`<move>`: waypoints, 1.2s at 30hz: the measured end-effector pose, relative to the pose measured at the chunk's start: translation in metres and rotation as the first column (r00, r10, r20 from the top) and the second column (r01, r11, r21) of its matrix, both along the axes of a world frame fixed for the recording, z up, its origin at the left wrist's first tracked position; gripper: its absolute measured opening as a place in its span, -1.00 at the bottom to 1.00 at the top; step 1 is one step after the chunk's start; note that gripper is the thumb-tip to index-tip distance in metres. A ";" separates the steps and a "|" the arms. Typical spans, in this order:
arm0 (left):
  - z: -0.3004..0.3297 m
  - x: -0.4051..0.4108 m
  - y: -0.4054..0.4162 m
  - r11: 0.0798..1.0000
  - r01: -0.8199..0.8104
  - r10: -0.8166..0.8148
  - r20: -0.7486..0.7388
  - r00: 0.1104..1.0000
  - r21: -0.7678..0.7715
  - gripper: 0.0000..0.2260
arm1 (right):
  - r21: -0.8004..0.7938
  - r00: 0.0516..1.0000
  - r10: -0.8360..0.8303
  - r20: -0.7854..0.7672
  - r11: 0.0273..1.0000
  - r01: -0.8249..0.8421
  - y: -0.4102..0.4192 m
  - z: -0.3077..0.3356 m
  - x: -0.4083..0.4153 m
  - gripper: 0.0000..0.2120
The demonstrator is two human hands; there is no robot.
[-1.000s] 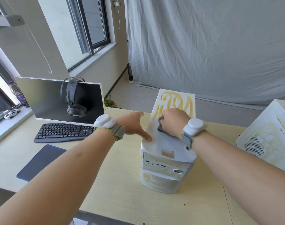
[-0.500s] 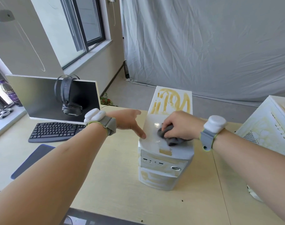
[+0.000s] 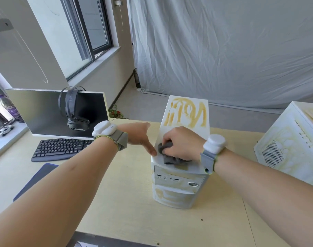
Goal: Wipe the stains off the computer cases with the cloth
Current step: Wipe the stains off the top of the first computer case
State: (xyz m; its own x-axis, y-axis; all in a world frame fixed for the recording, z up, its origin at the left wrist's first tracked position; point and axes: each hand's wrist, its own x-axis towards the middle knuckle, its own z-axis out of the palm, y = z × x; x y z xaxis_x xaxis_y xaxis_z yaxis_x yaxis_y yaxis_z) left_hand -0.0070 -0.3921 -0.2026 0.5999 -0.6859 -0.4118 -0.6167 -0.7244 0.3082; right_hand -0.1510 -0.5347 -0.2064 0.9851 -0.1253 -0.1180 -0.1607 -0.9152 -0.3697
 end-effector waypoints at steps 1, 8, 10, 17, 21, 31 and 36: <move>0.001 0.000 -0.001 1.000 0.004 -0.004 -0.011 1.000 -0.002 0.08 | 0.006 1.000 0.013 -0.025 1.000 -0.013 -0.003 0.002 -0.013 -0.86; 0.005 0.007 -0.007 0.987 0.043 -0.051 0.048 0.998 0.157 -0.05 | -0.209 0.957 -0.288 -0.011 0.937 0.280 -0.058 0.002 -0.007 -0.81; 0.005 0.005 -0.005 0.982 0.035 -0.047 0.061 0.997 0.183 -0.08 | -0.242 0.960 -0.279 0.018 0.931 0.275 -0.046 -0.002 0.007 -0.80; -0.003 0.008 0.006 0.984 -0.104 0.084 0.141 0.986 0.144 -0.49 | -0.065 0.996 -0.054 0.065 0.996 0.058 0.015 -0.005 0.029 -0.84; -0.002 0.010 0.005 0.987 -0.120 0.102 0.164 0.981 0.108 -0.66 | -0.054 0.989 0.126 0.083 0.991 -0.122 0.031 -0.013 0.003 -0.81; 0.003 -0.008 -0.019 0.996 -0.088 0.085 0.134 0.987 0.014 -0.51 | -0.102 0.978 -0.203 -0.038 0.975 0.199 -0.079 0.004 -0.036 -0.95; -0.003 -0.017 -0.036 0.992 -0.110 0.118 0.127 0.985 -0.062 -0.43 | -0.164 0.956 -0.282 0.075 0.943 0.291 -0.066 -0.009 -0.030 -0.89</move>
State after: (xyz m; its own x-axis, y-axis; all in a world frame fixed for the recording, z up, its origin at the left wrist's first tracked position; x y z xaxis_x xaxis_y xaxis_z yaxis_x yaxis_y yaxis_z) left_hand -0.0245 -0.4284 -0.2056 0.7215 -0.6292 -0.2888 -0.5685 -0.7766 0.2715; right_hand -0.1810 -0.6006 -0.2152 0.9086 -0.4170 -0.0217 -0.4108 -0.8833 -0.2259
